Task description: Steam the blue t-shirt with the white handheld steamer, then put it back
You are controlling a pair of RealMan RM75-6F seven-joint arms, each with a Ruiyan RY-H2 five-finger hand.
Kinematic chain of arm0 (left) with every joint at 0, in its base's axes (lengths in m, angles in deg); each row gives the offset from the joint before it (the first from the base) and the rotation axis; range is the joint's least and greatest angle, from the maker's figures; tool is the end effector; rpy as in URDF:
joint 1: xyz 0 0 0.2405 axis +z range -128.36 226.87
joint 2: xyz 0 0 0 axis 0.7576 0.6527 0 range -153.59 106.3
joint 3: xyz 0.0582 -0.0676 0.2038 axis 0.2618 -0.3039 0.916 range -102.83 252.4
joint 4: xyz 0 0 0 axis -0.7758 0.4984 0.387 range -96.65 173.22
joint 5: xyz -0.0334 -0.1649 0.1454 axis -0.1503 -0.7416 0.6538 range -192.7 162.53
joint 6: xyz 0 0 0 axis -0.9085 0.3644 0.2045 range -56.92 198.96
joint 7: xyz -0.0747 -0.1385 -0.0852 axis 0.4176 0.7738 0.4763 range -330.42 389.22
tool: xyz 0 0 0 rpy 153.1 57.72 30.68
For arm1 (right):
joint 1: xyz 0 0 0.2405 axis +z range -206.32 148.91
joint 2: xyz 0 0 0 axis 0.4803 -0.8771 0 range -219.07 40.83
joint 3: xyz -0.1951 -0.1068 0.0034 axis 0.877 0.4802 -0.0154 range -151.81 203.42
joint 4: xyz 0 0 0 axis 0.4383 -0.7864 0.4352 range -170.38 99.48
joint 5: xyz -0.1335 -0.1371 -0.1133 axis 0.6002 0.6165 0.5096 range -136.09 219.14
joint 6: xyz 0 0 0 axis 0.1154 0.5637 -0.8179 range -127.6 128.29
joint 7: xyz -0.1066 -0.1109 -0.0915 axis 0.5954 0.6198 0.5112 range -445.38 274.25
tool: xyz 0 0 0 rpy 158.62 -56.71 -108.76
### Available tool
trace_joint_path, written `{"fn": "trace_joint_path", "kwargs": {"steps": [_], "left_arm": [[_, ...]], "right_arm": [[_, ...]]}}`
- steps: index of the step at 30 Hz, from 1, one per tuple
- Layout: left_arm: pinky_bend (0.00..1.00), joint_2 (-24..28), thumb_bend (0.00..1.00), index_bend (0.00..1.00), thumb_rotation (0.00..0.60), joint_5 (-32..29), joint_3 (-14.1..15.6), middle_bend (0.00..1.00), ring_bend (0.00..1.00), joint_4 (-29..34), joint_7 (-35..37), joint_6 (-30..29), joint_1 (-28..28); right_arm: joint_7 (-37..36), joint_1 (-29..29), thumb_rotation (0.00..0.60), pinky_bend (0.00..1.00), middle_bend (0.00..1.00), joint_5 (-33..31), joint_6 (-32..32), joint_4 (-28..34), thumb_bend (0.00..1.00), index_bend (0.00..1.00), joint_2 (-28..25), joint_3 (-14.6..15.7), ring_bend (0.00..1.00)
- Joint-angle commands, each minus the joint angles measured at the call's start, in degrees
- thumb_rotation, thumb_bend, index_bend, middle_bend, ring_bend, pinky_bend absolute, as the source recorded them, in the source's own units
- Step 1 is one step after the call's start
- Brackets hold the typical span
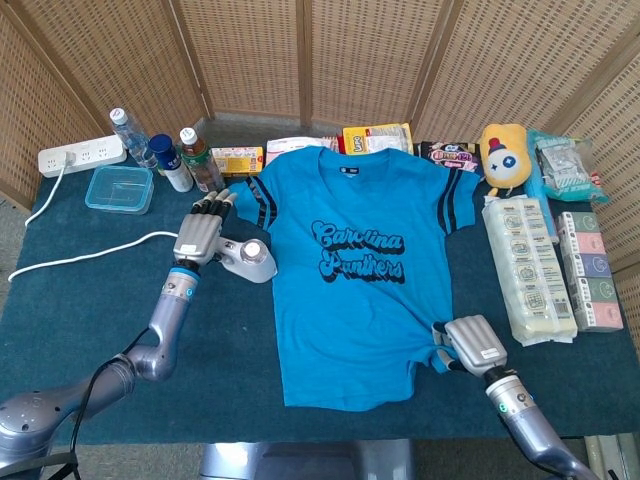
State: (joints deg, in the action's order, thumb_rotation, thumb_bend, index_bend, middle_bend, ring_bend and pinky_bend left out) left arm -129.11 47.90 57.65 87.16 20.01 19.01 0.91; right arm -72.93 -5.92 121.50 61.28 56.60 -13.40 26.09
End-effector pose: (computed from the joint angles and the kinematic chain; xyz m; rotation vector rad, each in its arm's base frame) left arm -0.1493 0.4407 -0.0463 -1.6116 -0.9278 -0.9233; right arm -0.2249 -0.2598 -0.0019 1.8606 -1.0197 0.7546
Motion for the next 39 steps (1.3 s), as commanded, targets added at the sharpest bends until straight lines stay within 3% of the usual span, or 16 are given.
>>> {"fn": "trace_joint_path", "kwargs": {"steps": [1, 7, 12, 17, 27, 31, 39], "left_arm": [[0.12, 1.1, 0.27, 0.00, 0.600, 0.6, 0.4, 0.02, 0.00, 1.7, 0.2, -0.5, 0.6], [0.11, 3.5, 0.27, 0.00, 0.600, -0.1, 1.0, 0.02, 0.00, 5.5, -1.5, 0.2, 1.7], [0.11, 5.1, 0.27, 0.00, 0.600, -1.0, 1.4, 0.02, 0.00, 8.4, -3.3, 0.3, 2.4], [0.11, 5.0, 0.27, 0.00, 0.600, -1.7, 1.9, 0.02, 0.00, 9.2, -4.8, 0.3, 2.8], [0.11, 6.0, 0.27, 0.00, 0.600, 1.7, 3.9, 0.02, 0.00, 13.1, -3.1, -2.9, 4.8], [0.11, 9.0, 0.27, 0.00, 0.600, 3.5, 4.9, 0.02, 0.00, 17.5, -1.7, -4.5, 6.3], [0.11, 19.2, 0.27, 0.00, 0.600, 4.2, 7.4, 0.02, 0.00, 32.3, -0.8, -6.9, 11.6]], "right_arm": [[0.7, 0.1, 0.600, 0.68, 0.49, -0.3, -0.3, 0.3, 0.44, 0.45, -0.4, 0.2, 0.54], [1.7, 0.1, 0.600, 0.41, 0.34, -0.7, -0.7, 0.8, 0.43, 0.26, -0.7, 0.4, 0.35], [2.8, -0.1, 0.600, 0.28, 0.27, -1.4, -0.4, 1.7, 0.37, 0.19, -1.1, 0.3, 0.23], [4.0, -0.4, 0.600, 0.25, 0.25, -2.3, -0.2, 2.8, 0.31, 0.15, -1.4, 0.4, 0.20], [5.6, -1.2, 0.600, 0.23, 0.23, -2.8, 1.5, 4.4, 0.31, 0.10, -1.8, 0.3, 0.19], [5.6, -1.7, 0.600, 0.23, 0.22, -2.5, 2.5, 4.5, 0.31, 0.09, -1.8, 0.3, 0.18], [4.0, -3.6, 0.600, 0.22, 0.22, -1.7, 5.1, 4.7, 0.31, 0.09, -3.1, 0.7, 0.18]]}}
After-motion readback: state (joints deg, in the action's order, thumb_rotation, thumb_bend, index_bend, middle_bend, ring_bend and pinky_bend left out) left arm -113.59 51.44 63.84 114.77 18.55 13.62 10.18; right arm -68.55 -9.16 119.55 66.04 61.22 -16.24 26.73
